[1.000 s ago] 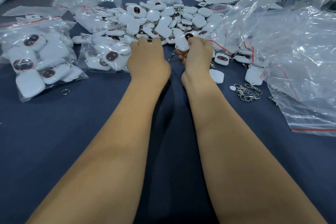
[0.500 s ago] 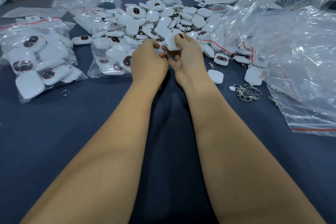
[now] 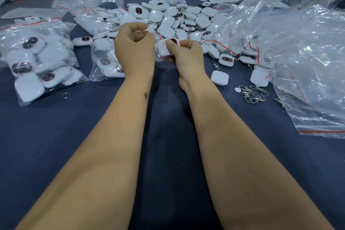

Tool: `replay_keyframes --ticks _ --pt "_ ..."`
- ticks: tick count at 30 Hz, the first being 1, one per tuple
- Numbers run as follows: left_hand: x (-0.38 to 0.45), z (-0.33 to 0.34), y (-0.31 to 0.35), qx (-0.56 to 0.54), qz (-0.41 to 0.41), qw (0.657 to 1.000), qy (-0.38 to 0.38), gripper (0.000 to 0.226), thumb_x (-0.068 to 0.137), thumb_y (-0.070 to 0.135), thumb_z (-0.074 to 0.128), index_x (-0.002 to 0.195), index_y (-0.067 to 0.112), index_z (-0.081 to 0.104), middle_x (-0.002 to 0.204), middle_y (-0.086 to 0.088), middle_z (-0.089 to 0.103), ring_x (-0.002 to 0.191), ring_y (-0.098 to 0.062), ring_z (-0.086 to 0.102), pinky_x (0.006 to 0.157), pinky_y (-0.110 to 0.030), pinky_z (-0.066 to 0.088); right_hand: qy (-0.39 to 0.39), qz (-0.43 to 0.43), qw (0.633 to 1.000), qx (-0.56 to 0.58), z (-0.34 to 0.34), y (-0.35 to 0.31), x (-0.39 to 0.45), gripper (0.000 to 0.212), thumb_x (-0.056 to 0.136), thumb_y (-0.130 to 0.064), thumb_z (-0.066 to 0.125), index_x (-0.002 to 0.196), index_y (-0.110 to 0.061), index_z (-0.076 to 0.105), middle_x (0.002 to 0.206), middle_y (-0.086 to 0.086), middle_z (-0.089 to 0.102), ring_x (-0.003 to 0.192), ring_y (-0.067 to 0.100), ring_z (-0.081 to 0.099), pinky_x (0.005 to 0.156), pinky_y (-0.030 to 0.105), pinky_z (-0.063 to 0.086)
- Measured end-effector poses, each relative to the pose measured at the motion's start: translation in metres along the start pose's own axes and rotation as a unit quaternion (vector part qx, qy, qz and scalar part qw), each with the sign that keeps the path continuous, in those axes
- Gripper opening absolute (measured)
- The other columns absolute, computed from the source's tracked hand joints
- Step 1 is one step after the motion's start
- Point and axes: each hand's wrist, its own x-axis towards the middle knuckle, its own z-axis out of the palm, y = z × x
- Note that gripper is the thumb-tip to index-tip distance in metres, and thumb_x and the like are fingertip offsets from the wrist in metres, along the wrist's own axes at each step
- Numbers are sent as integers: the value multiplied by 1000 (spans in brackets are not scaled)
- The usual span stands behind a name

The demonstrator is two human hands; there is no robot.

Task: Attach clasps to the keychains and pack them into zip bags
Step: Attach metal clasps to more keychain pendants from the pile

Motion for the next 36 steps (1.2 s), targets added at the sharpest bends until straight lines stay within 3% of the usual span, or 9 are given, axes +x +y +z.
replay_keyframes --ticks 3,5,8,13,18,23,27,31,36 --pt "0 -1 2 -3 10 1000 -7 23 77 3 64 80 26 62 72 9 67 65 -7 62 70 -27 55 -14 -17 996 -83 3 2 -2 23 87 -17 72 89 -14 49 76 1 60 74 19 60 77 40 54" --pt "-2 -1 3 -1 20 1000 -15 23 76 3 65 80 25 63 68 11 66 62 -4 62 65 -23 53 -48 -53 987 -144 5 1 -6 15 92 -20 67 86 -12 55 72 -2 61 66 10 58 66 28 50" --pt "-3 0 5 -7 23 999 -26 23 76 2 62 80 24 63 69 9 66 62 -9 63 62 -28 54 -123 -64 970 -201 6 -2 -11 39 101 -24 51 62 -19 57 60 -10 58 61 7 50 68 24 41" --pt "-4 1 7 -11 35 999 -9 22 75 4 57 78 25 64 72 4 66 60 -9 59 59 -24 50 -122 5 926 -358 15 -10 -16 40 99 -43 38 68 -27 57 97 -5 62 111 23 48 94 37 33" --pt "-10 6 0 74 12 994 -84 27 82 7 47 81 29 62 74 8 63 75 -19 65 75 -38 58 -19 -122 928 -351 1 -13 -15 33 93 -20 47 61 -19 55 69 -3 59 82 21 53 87 39 41" --pt "-19 12 -16 377 159 884 -226 31 86 11 47 103 15 71 106 -8 65 99 -24 58 72 -29 38 151 -139 790 -577 -29 -21 -1 32 91 -24 44 113 -18 67 126 9 56 123 32 43 104 42 31" --pt "-18 11 -18 466 174 840 -216 31 86 15 45 103 6 70 111 -13 61 109 -30 51 78 -31 39 142 -28 728 -670 -40 -21 -1 39 87 -27 45 123 -16 57 144 15 36 135 39 28 114 55 15" --pt "-11 4 -18 543 138 809 -176 34 88 19 42 104 5 68 114 -19 59 114 -37 44 94 -37 34 120 -45 721 -681 -40 -19 -3 35 88 -22 47 120 -14 58 139 15 46 130 39 35 106 45 27" --pt "-5 0 -14 522 138 831 -134 33 90 18 41 105 10 69 114 -15 60 114 -35 44 95 -39 34 108 -150 769 -612 -35 -22 -1 33 87 -11 47 118 -12 58 124 10 56 115 32 52 90 36 37"
